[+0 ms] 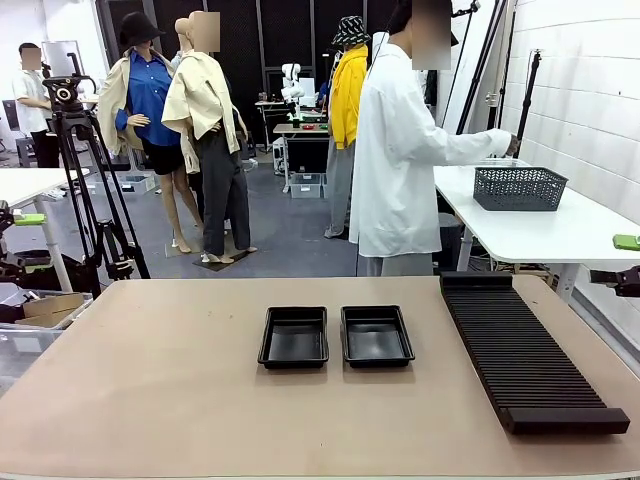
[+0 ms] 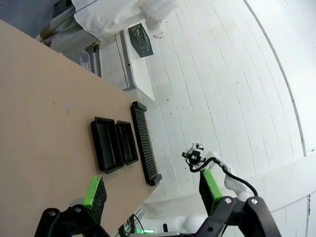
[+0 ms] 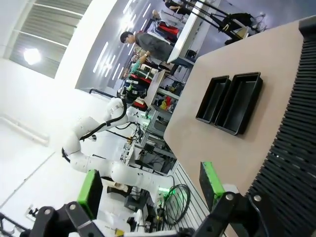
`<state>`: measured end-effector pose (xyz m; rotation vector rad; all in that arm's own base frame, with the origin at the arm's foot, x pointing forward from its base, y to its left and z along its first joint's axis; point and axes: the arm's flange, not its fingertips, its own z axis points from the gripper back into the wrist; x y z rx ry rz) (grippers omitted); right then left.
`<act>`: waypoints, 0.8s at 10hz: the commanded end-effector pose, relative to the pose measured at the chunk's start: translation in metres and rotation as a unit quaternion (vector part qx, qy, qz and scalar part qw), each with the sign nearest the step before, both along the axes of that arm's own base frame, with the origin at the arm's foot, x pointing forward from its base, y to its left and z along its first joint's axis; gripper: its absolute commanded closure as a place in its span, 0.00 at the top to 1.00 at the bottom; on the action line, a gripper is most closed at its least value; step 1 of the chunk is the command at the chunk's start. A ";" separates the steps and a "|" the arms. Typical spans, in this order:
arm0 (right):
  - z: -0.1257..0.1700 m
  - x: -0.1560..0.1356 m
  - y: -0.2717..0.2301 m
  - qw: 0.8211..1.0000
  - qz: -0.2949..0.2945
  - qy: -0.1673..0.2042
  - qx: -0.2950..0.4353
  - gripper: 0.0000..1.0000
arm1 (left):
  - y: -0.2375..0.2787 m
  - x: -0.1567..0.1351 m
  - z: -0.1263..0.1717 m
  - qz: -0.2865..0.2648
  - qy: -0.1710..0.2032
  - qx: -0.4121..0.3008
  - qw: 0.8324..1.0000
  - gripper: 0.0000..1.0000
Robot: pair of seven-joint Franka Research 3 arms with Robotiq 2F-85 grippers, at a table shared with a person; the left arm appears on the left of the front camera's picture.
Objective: Inspect and transfer BCBs to ESD trays.
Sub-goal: Pick up the Blank PCB from the PCB Rack and place it in the left ESD tray.
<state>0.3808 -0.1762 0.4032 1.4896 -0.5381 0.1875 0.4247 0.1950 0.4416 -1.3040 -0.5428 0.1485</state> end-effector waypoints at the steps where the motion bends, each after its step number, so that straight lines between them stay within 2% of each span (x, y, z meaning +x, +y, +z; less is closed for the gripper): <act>1: 0.005 0.013 -0.004 1.000 0.008 0.011 0.008 1.00 | 0.002 0.001 -0.002 -0.024 -0.012 0.011 1.000 1.00; 6: 0.006 0.025 -0.005 1.000 0.016 0.026 0.001 1.00 | 0.001 0.000 -0.006 -0.069 -0.009 0.035 0.997 1.00; 8: 0.008 0.027 -0.006 1.000 0.015 0.020 0.007 1.00 | 0.002 0.000 -0.008 -0.082 -0.025 0.032 0.996 1.00</act>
